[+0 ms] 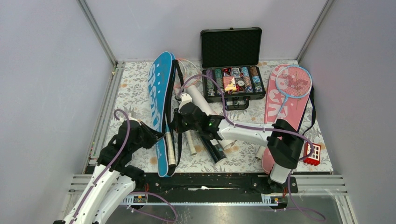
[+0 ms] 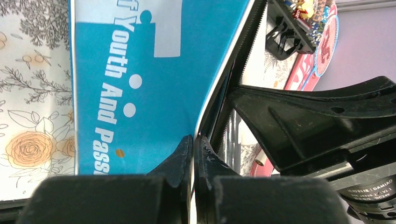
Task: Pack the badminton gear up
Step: Place the racket in the racket bag.
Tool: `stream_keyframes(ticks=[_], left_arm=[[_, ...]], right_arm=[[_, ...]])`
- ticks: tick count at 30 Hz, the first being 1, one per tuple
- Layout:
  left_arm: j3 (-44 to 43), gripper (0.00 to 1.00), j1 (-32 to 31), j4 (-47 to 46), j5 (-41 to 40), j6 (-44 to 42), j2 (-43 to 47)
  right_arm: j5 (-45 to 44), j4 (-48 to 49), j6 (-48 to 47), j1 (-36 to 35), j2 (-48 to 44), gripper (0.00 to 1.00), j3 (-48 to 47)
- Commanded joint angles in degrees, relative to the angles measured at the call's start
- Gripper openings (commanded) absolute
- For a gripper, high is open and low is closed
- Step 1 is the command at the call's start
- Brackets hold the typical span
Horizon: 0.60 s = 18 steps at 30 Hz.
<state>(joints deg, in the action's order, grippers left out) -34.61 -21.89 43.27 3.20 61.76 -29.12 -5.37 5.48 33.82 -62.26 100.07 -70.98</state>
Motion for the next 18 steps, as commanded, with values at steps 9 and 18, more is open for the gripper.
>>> stream_keyframes(ticks=[9,18], left_arm=[[11.6,0.0,0.2,-8.6,5.5,3.6,3.7],[6.3,0.42,0.1,-4.3,8.7,-4.2,-0.8]], right_arm=[[-0.3,5.7,0.5,0.2,0.2,0.0,0.7],[0.0,4.7,-1.0,0.2,-0.5,0.0,-0.8]])
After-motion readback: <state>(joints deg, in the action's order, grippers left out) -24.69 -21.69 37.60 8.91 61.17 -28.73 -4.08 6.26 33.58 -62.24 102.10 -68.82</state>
